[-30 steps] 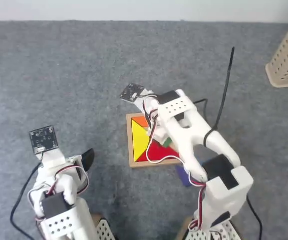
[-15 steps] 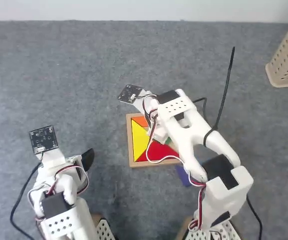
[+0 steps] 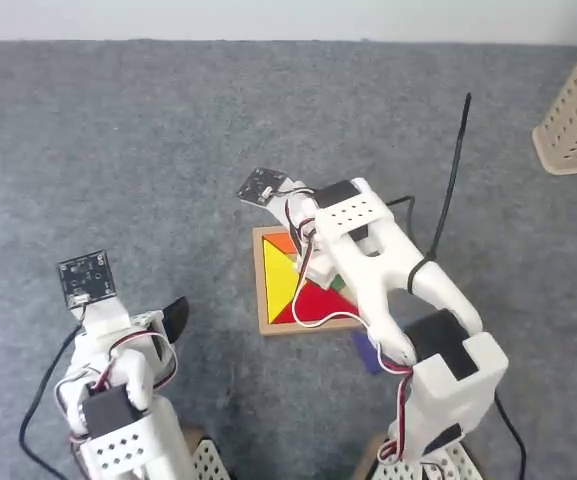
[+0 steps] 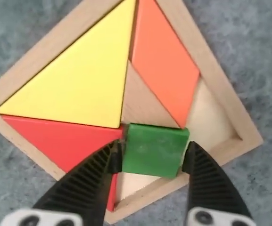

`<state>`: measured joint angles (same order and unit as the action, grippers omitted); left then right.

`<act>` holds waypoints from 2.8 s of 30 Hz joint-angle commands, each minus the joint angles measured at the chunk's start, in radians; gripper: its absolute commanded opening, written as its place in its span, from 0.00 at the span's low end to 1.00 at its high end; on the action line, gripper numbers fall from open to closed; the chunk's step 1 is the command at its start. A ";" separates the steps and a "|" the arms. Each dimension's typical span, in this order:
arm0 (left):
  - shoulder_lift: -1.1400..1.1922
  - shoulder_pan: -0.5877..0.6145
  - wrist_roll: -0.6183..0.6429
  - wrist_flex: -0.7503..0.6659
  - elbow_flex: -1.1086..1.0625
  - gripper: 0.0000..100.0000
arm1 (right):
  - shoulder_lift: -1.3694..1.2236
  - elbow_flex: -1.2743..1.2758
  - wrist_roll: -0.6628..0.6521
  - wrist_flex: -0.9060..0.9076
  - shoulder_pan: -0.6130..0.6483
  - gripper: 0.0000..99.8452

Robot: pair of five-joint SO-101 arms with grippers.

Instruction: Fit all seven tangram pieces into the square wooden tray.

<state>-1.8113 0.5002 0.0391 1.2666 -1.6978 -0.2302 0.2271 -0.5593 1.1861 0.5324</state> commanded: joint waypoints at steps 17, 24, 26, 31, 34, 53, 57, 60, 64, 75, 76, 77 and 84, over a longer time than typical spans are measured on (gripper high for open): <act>-0.012 -0.002 -0.002 -0.002 0.013 0.35 | 0.035 0.069 0.107 -0.119 -0.025 0.01; -0.012 -0.002 -0.002 -0.002 0.013 0.35 | 0.036 0.075 0.114 -0.111 0.048 0.01; -0.012 -0.002 -0.002 -0.002 0.013 0.35 | 0.047 0.068 0.129 -0.105 0.045 0.01; -0.012 -0.002 -0.002 -0.002 0.013 0.35 | 0.188 0.069 0.155 -0.064 -0.001 0.01; -0.012 -0.002 -0.002 -0.002 0.013 0.35 | 0.328 0.074 0.157 0.010 -0.015 0.01; -0.012 -0.002 -0.002 -0.002 0.013 0.35 | 0.857 0.687 -0.253 0.180 -0.390 0.10; -0.012 -0.002 -0.002 -0.002 0.013 0.35 | 0.852 0.756 -0.356 0.099 -0.438 0.18; -0.012 -0.002 -0.002 -0.002 0.013 0.35 | 0.852 0.809 -0.385 0.047 -0.430 0.18; -0.012 -0.002 -0.002 -0.002 0.013 0.35 | 0.852 0.855 -0.391 -0.035 -0.432 0.18; -0.012 -0.002 -0.002 -0.002 0.013 0.35 | 0.851 0.868 -0.439 -0.091 -0.430 0.18; -0.012 -0.002 -0.002 -0.002 0.013 0.35 | 0.851 0.870 -0.439 -0.091 -0.430 0.18; -0.012 -0.002 -0.002 -0.002 0.013 0.35 | 0.851 0.875 -0.440 -0.093 -0.430 0.18; -0.012 -0.002 -0.002 -0.002 0.013 0.35 | 0.851 0.879 -0.434 -0.088 -0.389 0.18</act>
<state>-1.8113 0.5002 0.0391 1.2666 -1.6978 0.5861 1.1139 -0.9858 1.1078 0.1258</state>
